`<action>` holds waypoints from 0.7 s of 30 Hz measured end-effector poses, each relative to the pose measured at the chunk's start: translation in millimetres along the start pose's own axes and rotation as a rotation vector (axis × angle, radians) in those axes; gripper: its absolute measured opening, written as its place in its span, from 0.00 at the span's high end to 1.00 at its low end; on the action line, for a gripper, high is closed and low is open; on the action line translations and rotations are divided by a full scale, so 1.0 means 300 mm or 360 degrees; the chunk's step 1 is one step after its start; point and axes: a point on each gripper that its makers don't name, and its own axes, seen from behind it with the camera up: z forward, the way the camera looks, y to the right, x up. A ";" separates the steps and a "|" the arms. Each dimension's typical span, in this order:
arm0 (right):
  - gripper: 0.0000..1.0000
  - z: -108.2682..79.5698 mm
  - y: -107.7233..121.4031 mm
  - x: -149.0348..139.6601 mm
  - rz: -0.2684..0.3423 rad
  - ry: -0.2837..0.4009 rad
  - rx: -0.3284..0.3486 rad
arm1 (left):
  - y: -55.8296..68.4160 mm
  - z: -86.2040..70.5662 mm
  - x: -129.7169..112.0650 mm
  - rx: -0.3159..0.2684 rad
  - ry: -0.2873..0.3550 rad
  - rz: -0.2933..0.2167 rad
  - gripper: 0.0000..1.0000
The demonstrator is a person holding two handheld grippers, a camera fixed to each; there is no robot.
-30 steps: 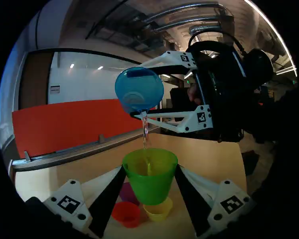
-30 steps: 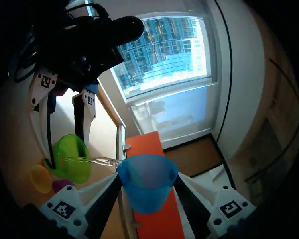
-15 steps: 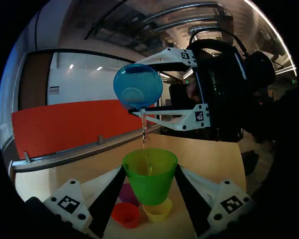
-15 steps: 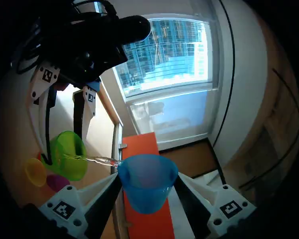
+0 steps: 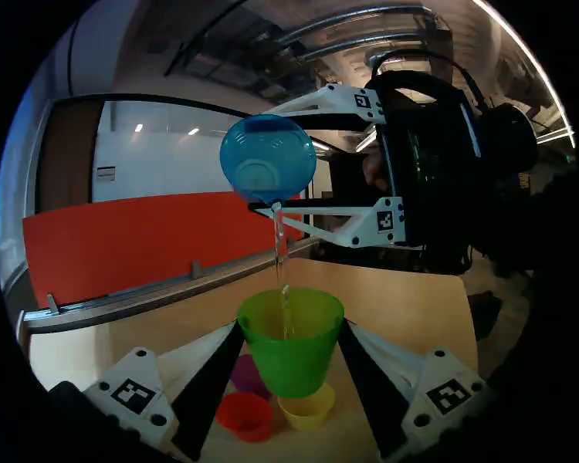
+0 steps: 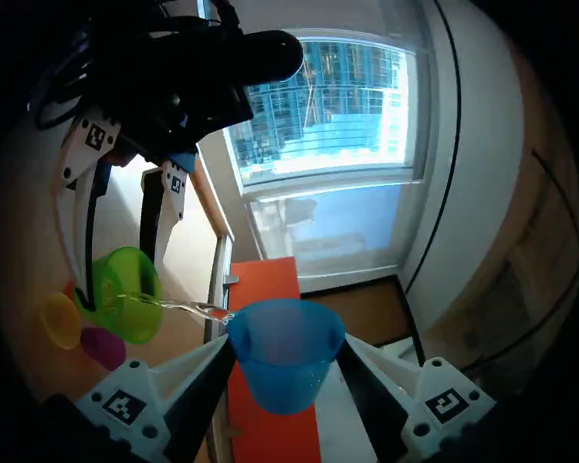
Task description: Pour water
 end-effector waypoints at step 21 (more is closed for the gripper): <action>0.11 0.022 0.021 0.008 -0.0160 -0.0011 -0.0015 | -0.006 0.013 0.001 -0.0001 0.0001 0.0000 0.14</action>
